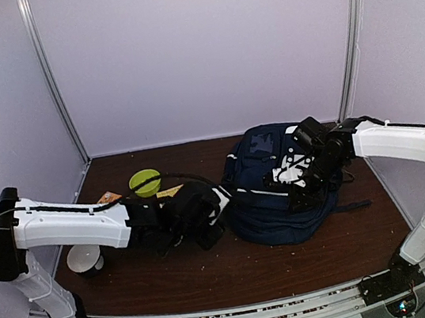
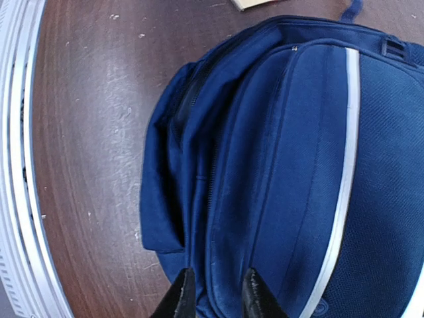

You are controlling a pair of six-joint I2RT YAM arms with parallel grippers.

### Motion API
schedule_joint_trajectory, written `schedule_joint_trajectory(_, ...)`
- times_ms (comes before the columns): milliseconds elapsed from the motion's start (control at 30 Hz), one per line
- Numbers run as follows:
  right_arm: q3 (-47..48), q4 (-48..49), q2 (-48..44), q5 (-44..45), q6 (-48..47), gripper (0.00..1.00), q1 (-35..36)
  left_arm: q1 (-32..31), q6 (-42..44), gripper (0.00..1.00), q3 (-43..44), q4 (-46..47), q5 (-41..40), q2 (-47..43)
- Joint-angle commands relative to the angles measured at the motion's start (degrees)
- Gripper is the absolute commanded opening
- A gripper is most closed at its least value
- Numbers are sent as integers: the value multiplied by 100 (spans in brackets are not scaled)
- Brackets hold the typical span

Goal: Pack the student bag
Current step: Place the largest pocket of the student bag, then pick up the book from the center of the board.

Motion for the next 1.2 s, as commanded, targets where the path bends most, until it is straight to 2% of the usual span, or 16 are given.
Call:
schedule_joint_trajectory(0, -20, 53, -91, -308, 107, 31, 108, 1019, -2298, 44, -154, -1093, 344, -470)
schedule_joint_trajectory(133, 33, 146, -179, -547, 332, 33, 161, 2053, -3285, 41, -477, -1054, 1153, -583)
schedule_joint_trajectory(267, -5, 203, -230, -559, 426, 34, 270, 2897, -3786, 36, -642, -636, 2222, -350)
schedule_joint_trajectory(400, -82, 325, -279, -603, 513, 34, 332, 3351, -4066, 34, -669, -143, 3053, 82)
schedule_joint_trajectory(633, -159, 362, -328, -660, 519, 34, 427, 3661, -4351, 36, -602, 24, 3259, 602)
schedule_joint_trajectory(833, -213, 370, -281, -724, 498, 33, 452, 3757, -4511, 34, -565, -68, 3290, 884)
schedule_joint_trajectory(1000, -60, 436, -194, -708, 545, 31, 577, 3841, -4580, 26, -633, -148, 3346, 1021)
schedule_joint_trajectory(1167, 338, 876, 98, -644, 1189, 29, 877, 3856, -4560, 7, -865, -96, 3394, 855)
